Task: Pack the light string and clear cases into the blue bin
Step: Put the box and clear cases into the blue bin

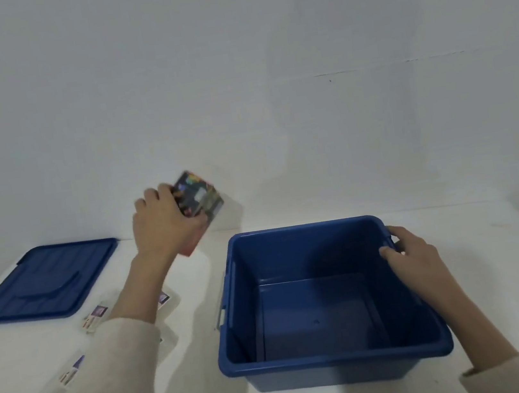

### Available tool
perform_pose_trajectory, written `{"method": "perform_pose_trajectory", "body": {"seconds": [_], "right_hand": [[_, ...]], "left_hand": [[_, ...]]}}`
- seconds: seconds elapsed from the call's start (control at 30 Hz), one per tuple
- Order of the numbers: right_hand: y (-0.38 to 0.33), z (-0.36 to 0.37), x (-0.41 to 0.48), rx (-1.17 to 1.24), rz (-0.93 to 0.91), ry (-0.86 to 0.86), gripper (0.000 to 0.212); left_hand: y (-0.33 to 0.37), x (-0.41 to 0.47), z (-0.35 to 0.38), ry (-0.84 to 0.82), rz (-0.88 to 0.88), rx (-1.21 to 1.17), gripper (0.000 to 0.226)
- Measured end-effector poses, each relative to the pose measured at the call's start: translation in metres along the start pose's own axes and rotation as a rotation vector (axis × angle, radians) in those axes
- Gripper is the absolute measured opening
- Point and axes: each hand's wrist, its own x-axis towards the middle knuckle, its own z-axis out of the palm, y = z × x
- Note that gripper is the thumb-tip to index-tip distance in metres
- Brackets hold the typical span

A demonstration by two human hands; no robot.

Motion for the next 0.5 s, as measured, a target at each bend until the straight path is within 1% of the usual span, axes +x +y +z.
{"method": "perform_pose_trajectory", "body": {"seconds": [0.03,0.07,0.1,0.13,0.17,0.2,0.23,0.27,0.33,0.37,0.43,0.5], "right_hand": [[0.000,0.000,0.000,0.002,-0.002,0.001,0.039],[0.001,0.000,0.001,0.003,-0.005,0.000,0.039],[0.002,0.000,0.001,0.004,-0.008,-0.002,0.039],[0.002,0.000,0.001,0.005,-0.009,-0.006,0.039],[0.003,0.000,0.002,0.006,-0.009,-0.009,0.039],[0.004,0.000,0.002,0.008,-0.008,-0.010,0.039],[0.005,0.000,0.003,0.009,-0.009,-0.009,0.039],[0.005,0.000,0.003,0.009,-0.013,-0.008,0.039],[0.006,0.001,0.003,0.011,-0.016,-0.007,0.039],[0.006,0.001,0.004,0.014,-0.013,-0.005,0.039],[0.007,0.001,0.004,0.019,-0.006,0.000,0.039],[0.008,0.002,0.005,0.018,0.000,0.004,0.038]], "left_hand": [[0.011,0.000,-0.017,0.066,0.014,-0.070,0.069],[0.024,-0.002,-0.032,0.082,0.033,-0.156,0.072],[0.039,-0.006,-0.045,0.031,0.050,-0.260,0.075],[0.053,-0.011,-0.055,-0.094,0.061,-0.375,0.077],[0.067,-0.018,-0.060,-0.273,0.074,-0.483,0.076],[0.081,-0.028,-0.061,-0.462,0.104,-0.551,0.073],[0.094,-0.038,-0.054,-0.616,0.150,-0.559,0.070],[0.106,-0.049,-0.043,-0.717,0.197,-0.514,0.069],[0.126,-0.069,-0.011,-0.808,0.258,-0.304,0.073],[0.133,-0.080,0.008,-0.808,0.274,-0.181,0.075],[0.145,-0.100,0.040,-0.727,0.268,-0.007,0.078],[0.154,-0.118,0.060,-0.644,0.243,0.031,0.080]]}}
